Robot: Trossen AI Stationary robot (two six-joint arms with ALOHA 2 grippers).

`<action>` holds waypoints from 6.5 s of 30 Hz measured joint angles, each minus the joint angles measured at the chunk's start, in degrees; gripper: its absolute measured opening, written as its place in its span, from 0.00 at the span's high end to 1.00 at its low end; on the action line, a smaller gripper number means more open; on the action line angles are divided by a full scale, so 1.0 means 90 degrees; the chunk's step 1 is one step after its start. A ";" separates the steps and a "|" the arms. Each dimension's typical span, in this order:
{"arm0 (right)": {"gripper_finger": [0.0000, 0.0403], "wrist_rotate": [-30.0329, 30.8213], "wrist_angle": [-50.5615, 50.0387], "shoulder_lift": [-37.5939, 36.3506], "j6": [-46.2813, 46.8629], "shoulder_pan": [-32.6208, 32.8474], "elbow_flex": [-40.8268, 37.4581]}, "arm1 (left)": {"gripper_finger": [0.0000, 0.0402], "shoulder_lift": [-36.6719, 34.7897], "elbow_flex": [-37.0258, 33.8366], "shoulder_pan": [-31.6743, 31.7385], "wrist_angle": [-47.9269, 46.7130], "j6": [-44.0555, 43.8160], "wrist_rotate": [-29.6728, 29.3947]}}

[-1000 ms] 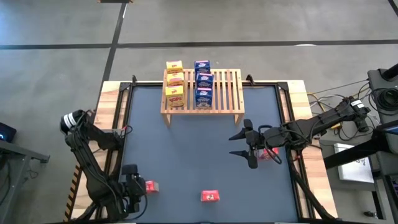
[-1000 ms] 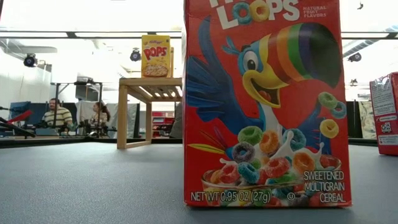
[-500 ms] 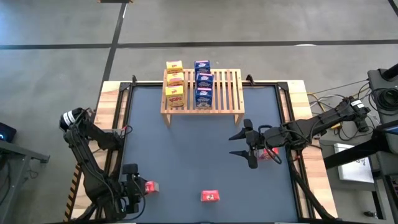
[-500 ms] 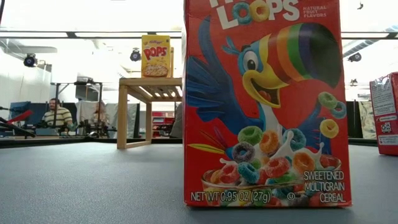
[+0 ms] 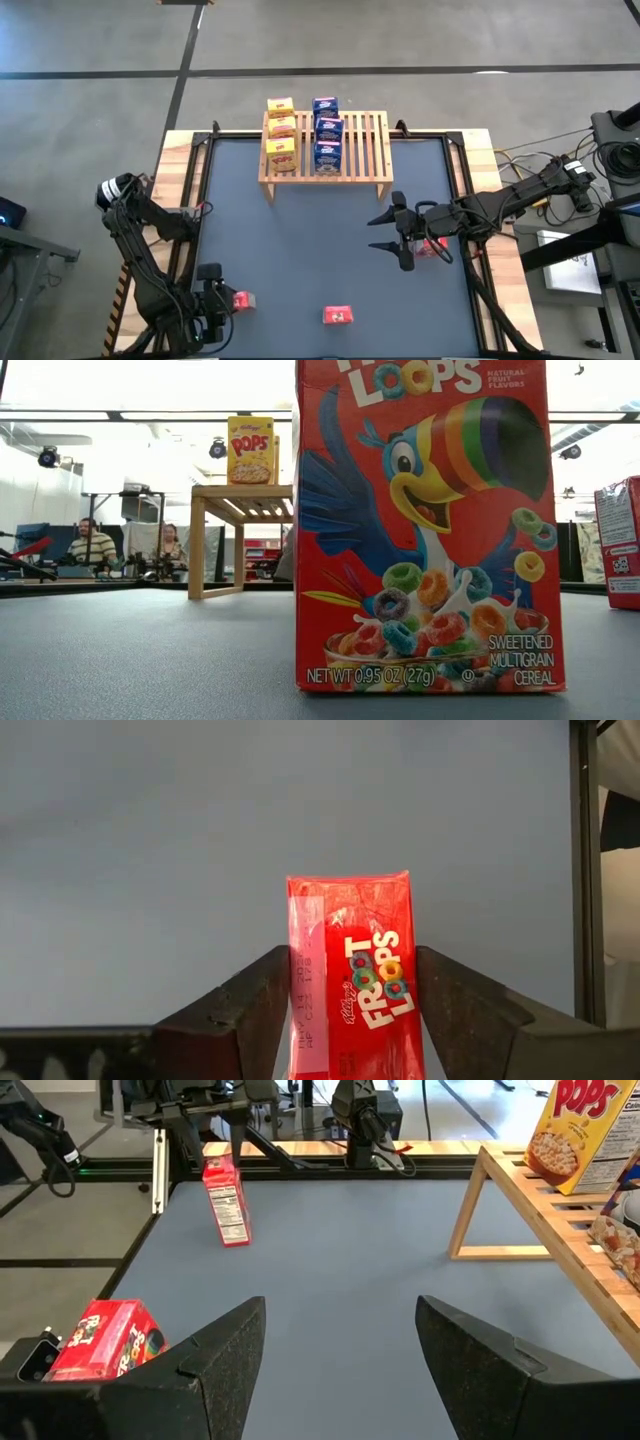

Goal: Stack cereal on shelf
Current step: Put the bottom left red cereal box on the shelf

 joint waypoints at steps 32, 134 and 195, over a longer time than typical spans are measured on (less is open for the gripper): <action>0.39 0.0000 0.0047 0.0000 0.0002 0.0000 -0.0002 | 0.48 0.0002 -0.0418 0.0002 0.0374 -0.0324 0.0229; 0.46 -0.0270 0.4034 0.4908 -0.1124 -0.0211 0.2072 | 0.60 -0.1350 -0.0418 0.1987 0.3231 0.4492 -0.2024; 0.53 -0.0230 0.6251 -0.0288 -0.1414 -0.1516 -0.2425 | 0.29 -0.2074 -0.5944 0.2284 1.4687 0.8391 -0.0547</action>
